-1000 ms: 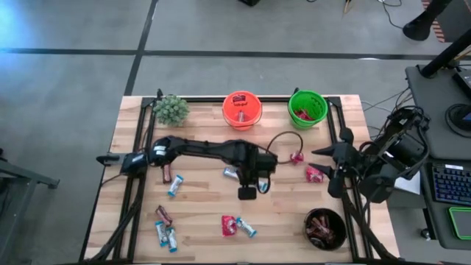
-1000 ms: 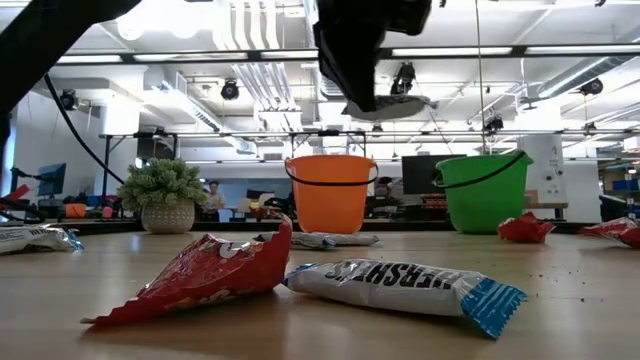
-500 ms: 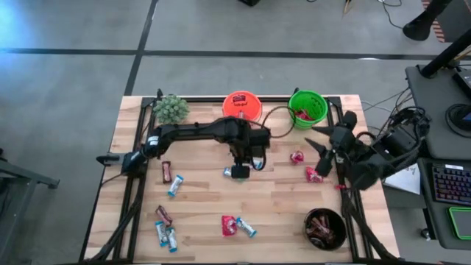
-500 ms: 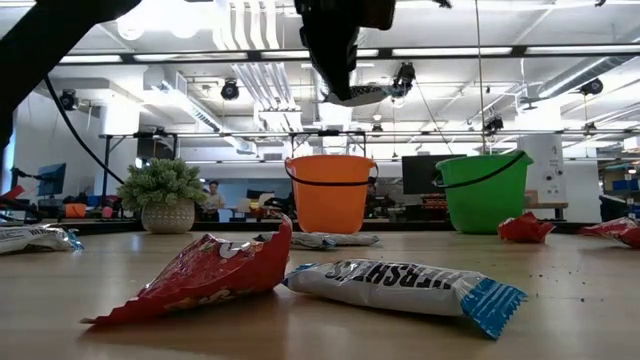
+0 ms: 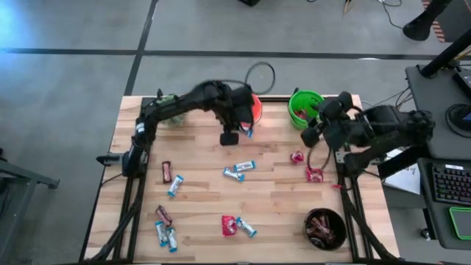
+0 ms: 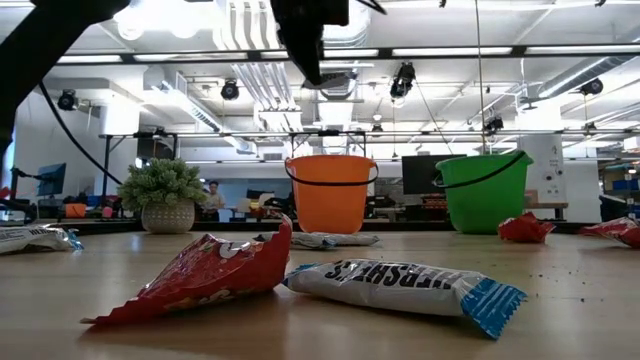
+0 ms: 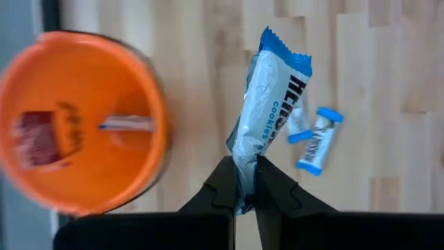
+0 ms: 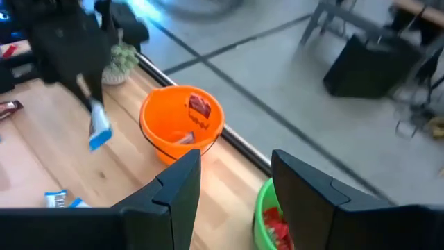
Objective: Organize candy in baskets
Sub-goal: Put the white chocolate bar into the orange bucket
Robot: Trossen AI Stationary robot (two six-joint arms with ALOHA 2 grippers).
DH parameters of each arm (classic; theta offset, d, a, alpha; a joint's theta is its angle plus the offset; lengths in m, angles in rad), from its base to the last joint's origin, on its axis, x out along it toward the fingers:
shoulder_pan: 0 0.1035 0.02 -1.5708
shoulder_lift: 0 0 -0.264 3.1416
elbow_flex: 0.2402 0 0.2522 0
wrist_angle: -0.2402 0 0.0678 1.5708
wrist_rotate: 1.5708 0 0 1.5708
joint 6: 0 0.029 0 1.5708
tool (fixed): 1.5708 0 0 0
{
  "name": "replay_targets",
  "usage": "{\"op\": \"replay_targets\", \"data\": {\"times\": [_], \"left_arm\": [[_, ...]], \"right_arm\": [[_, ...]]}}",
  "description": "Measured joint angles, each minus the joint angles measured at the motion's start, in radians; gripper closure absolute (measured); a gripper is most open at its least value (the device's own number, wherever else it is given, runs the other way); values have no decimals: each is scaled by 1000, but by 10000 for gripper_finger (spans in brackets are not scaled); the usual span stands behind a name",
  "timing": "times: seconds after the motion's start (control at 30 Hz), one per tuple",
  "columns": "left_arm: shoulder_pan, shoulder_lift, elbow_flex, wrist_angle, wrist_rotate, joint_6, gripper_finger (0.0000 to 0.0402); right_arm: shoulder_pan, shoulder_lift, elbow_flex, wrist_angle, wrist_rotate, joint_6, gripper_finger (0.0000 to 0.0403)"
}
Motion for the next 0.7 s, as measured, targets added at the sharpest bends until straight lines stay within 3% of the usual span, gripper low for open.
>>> {"op": "replay_targets", "data": {"times": [0.47,0.7], "left_arm": [[187,-80,0,6,1,163,401],[256,-80,0,6,1,236,401]], "right_arm": [[-247,7,0,429,-238,-305,234],[-378,59,0,509,-377,-349,234]]}}
